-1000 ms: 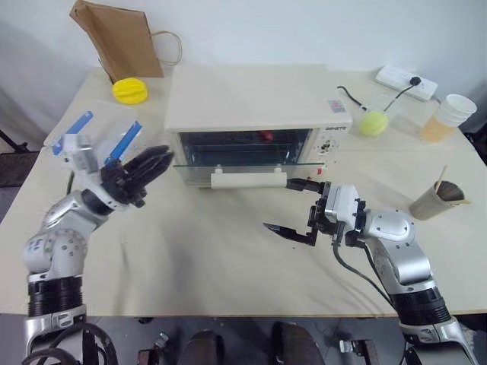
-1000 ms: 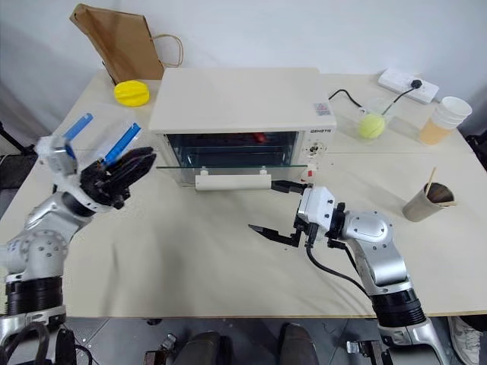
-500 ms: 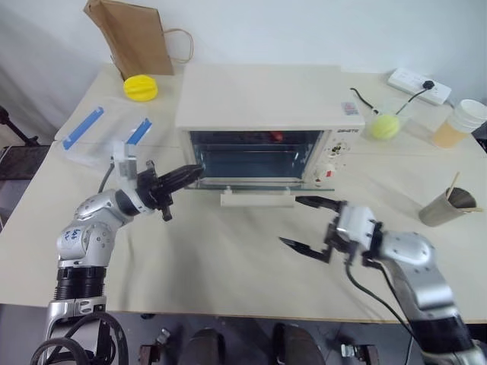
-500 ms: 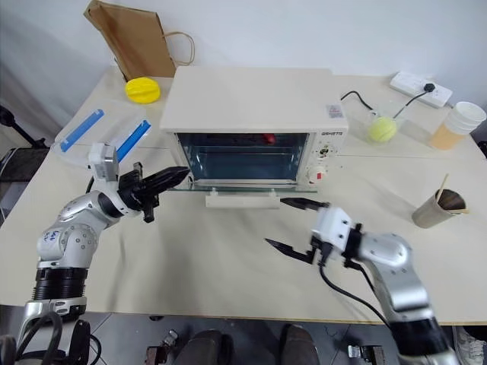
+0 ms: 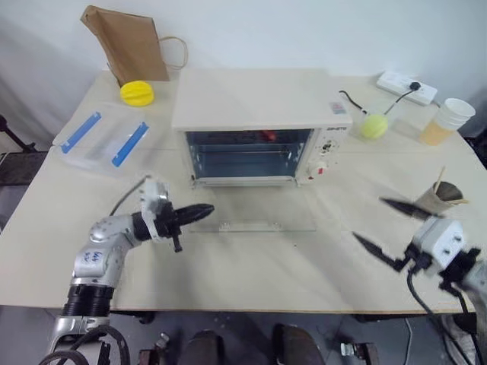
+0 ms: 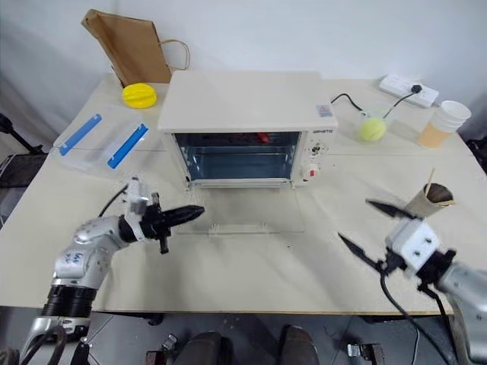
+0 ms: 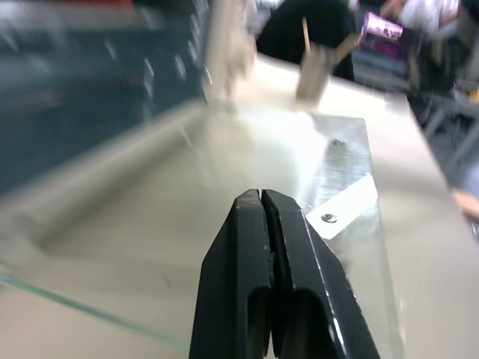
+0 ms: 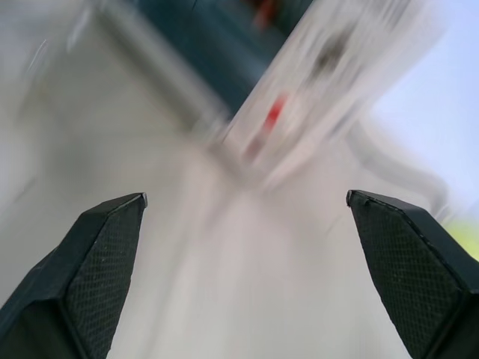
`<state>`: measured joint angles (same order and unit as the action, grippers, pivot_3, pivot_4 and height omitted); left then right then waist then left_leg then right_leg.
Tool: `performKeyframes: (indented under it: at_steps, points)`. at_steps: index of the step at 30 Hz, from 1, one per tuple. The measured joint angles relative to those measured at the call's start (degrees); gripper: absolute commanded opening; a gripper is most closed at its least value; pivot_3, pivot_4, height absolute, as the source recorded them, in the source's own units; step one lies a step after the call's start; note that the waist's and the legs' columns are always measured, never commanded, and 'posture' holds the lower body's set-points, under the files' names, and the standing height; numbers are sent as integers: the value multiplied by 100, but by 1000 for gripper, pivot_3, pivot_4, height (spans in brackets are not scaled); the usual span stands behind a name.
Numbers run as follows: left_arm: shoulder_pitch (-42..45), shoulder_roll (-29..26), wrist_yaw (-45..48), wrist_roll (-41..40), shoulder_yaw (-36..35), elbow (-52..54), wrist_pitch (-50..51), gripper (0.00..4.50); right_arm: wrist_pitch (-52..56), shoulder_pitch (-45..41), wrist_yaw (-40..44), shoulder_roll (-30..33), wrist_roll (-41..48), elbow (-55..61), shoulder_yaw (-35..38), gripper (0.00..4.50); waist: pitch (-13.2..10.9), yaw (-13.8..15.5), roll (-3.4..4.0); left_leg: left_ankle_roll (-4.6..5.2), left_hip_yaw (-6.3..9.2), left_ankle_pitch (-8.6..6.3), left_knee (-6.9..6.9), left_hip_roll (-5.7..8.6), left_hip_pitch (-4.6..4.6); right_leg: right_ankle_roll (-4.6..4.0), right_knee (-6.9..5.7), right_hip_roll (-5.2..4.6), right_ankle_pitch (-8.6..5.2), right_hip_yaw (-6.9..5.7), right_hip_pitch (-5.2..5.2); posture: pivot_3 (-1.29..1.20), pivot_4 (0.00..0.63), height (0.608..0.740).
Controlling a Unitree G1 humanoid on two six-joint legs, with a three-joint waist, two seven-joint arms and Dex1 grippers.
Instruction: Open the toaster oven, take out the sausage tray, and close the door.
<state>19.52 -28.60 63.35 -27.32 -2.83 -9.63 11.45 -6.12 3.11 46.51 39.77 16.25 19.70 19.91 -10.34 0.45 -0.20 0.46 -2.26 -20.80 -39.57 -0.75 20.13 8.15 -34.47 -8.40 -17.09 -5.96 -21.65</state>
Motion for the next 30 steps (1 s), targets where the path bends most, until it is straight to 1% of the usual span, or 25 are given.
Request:
performKeyframes:
  at_steps: [4, 7, 9, 12, 13, 14, 15, 18, 20, 22, 24, 26, 30]
  points:
    - [-16, 70, -184, 68, -73, -2, -175, 51, 160, -724, -263, -94, -419, 191, -765, 4500, 0, 10, 2, -4, 2, 1, 1, 1, 9, -1, -16, 0, 0, -5, -15, 0, 150, 740]
    - [-96, 133, -288, 65, -128, 10, -243, 51, 449, -1211, -704, -313, -1097, 337, -1439, 4500, 0, 30, 2, -3, 1, 0, 1, 4, 17, 1, -18, -3, 1, -10, -22, 0, 150, 740]
    - [-307, 145, -332, -6, -283, 60, -278, 51, 550, -1580, -993, -545, -1604, 210, -1838, 4500, 0, 22, 2, -3, 0, 0, 0, 4, 20, 2, -19, -4, 2, -12, -29, 0, 150, 740]
    - [-498, 207, -444, -187, -501, 245, -227, 588, 353, -2129, -1219, -904, -2029, -85, -2400, 4500, 0, -44, 2, -3, 1, 0, 0, 2, 25, 2, -29, -4, 2, -12, -41, 0, 150, 740]
    - [-541, 224, -497, -235, -592, 305, -225, 859, 308, -2308, -1299, -989, -2204, -235, -2554, 4500, 0, -54, 2, -3, 1, 0, 0, 2, 25, 2, -32, -4, 2, -12, -41, 0, 150, 740]
    - [-682, 219, -545, -341, -771, 488, -210, 1163, 234, -2632, -1475, -1134, -2560, -563, -2788, 4500, 0, -67, 1, -4, 1, 1, -2, 1, 25, 2, -33, -4, 2, -13, -42, 0, 150, 740]
    - [-694, 218, -563, -393, -811, 541, -208, 1383, 216, -2729, -1551, -1157, -2703, -686, -2872, 4500, 0, -73, 2, -4, -1, 0, -1, 2, 25, 2, -35, -7, 2, -10, -47, 0, 150, 740]
    - [-1046, 76, -579, -662, -1235, 1005, -214, 2282, 11, -3488, -2033, -1492, -3613, -1523, -3449, 4500, -2, -141, -1, -5, -7, 1, -2, 1, 39, 1, -62, -11, 2, -5, -77, 0, 150, 740]
    - [-1193, 3, -617, -817, -1420, 1309, -164, 2831, -112, -3808, -2297, -1646, -4053, -1897, -3722, 4500, -2, -188, -1, -8, 4, 2, 0, 0, 43, 1, -73, -11, 2, -12, -82, 0, 150, 740]
    - [-1402, -97, -691, -865, -1550, 1604, -144, 3369, -175, -4169, -2570, -1832, -4442, -2339, -3968, 4500, -2, -217, 0, -10, 4, 0, 2, 2, 44, 1, -79, -13, 2, -12, -87, 0, 150, 740]
    - [-1527, -104, -757, -880, -1619, 1812, -146, 3990, -237, -4405, -2790, -1984, -4674, -2697, -4051, 4500, -2, -208, 0, -10, 10, 0, 2, 2, 46, 1, -78, -13, 2, -15, -86, 0, 150, 740]
    - [-1631, -99, -838, -871, -1656, 1867, -179, 4489, -228, -4698, -2999, -2145, -4887, -3145, -4183, 4500, -2, -223, 0, -10, 5, 0, 2, 3, 46, 1, -76, -13, 2, -14, -86, 0, 150, 740]
    - [-1718, 18, -1050, -842, -1640, 2041, -283, 4489, -175, -5187, -3381, -2445, -5204, -4028, -4361, 4500, -3, -232, 1, -11, 7, 1, 2, 0, 46, 1, -80, -12, 2, -14, -87, 0, 150, 740]
